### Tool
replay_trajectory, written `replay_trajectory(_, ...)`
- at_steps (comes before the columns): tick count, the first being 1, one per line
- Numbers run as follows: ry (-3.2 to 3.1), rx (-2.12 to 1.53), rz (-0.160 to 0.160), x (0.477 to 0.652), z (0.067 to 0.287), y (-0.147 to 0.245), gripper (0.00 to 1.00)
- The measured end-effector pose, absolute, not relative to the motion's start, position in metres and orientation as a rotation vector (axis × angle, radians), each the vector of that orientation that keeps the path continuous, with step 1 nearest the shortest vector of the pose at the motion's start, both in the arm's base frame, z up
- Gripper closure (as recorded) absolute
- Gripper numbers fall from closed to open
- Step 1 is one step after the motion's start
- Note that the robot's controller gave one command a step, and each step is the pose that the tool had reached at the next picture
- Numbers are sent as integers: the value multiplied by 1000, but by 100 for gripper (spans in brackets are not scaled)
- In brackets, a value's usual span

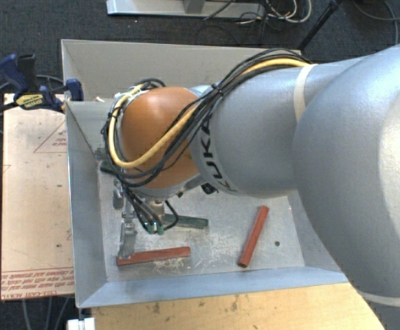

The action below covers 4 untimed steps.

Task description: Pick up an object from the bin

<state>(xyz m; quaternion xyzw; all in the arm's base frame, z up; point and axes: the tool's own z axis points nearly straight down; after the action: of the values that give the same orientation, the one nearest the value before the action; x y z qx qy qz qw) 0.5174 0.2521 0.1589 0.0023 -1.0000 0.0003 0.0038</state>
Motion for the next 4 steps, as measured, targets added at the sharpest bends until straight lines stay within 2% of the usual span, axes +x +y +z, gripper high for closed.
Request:
replay_trajectory(1,-3134,227,2,497,67,166,0)
replay_trajectory(2,-3134,235,-3,497,70,170,100)
replay_trajectory(3,-3144,235,-5,513,214,178,100)
replay_trajectory(4,-3135,233,-2,511,209,177,0)
